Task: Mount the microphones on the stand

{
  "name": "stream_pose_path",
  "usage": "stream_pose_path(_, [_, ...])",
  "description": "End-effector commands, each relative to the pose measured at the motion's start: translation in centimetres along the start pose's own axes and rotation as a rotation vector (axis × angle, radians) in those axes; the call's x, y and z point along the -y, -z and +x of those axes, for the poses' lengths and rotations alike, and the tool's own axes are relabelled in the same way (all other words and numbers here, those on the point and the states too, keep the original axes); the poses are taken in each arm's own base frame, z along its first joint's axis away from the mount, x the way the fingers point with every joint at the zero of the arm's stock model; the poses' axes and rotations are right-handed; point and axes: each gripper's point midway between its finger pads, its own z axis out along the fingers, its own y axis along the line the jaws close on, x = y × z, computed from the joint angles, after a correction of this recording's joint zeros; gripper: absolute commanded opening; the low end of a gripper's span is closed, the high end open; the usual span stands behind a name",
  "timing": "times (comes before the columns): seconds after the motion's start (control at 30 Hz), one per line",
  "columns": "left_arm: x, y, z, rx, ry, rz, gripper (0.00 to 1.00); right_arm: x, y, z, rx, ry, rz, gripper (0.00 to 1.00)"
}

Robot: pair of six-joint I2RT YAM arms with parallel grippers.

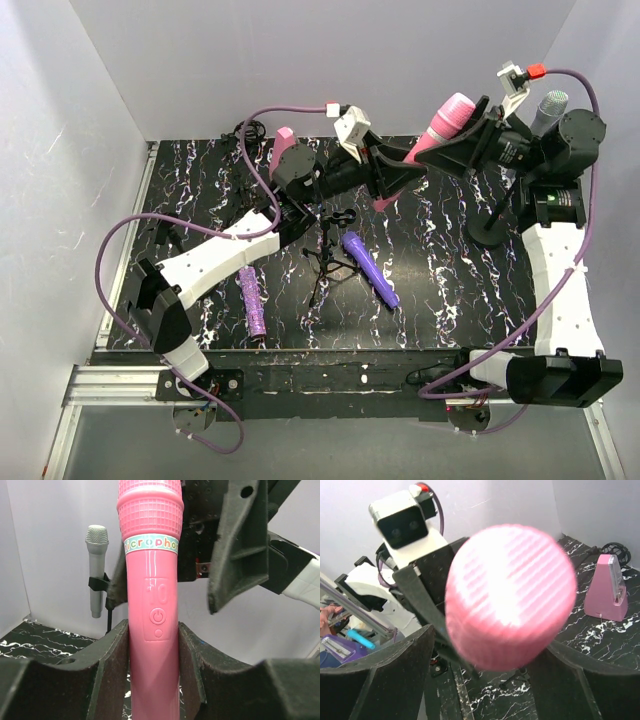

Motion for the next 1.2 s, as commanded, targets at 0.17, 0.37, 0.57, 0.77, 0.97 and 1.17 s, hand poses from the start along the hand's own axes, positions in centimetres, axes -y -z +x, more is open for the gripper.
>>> stream_pose_path(0.17, [1.4,-0.4,-3.2,0.080,-0.018,0.000,0.00,-2.0,-2.2,-1.4,0.045,0.100,-0.061,0.44])
stream_pose_path(0.37, [1.7,0.4,-2.5,0.042,0.009,-0.010,0.23,-2.7,-2.3,-1.2,0.040,0.130,-0.106,0.02])
stream_pose_path(0.57, [1.4,5.0,-3.2,-0.046,-0.066,-0.157,0.89,-2.4,-2.8,-1.1,-0.019,0.204,-0.145,0.01])
stream_pose_path(0.77, [1.4,12.5,-2.0,-0.259,-0.140,-0.313,0.98,-2.1,-5.0,-0.5,-0.069,0.194,-0.198,0.01])
stream_pose_path(0.97, [1.5,20.7,3.4,-0.468,-0.149,-0.428,0.98,-1.2,-8.4,0.3,-0.100,0.244,-0.187,0.01])
stream_pose_path(1.17, [1.2,24.8,7.8,-0.547,-0.086,-0.509,0.98,2.1,-10.4,1.4,-0.114,0.238,-0.134,0.01])
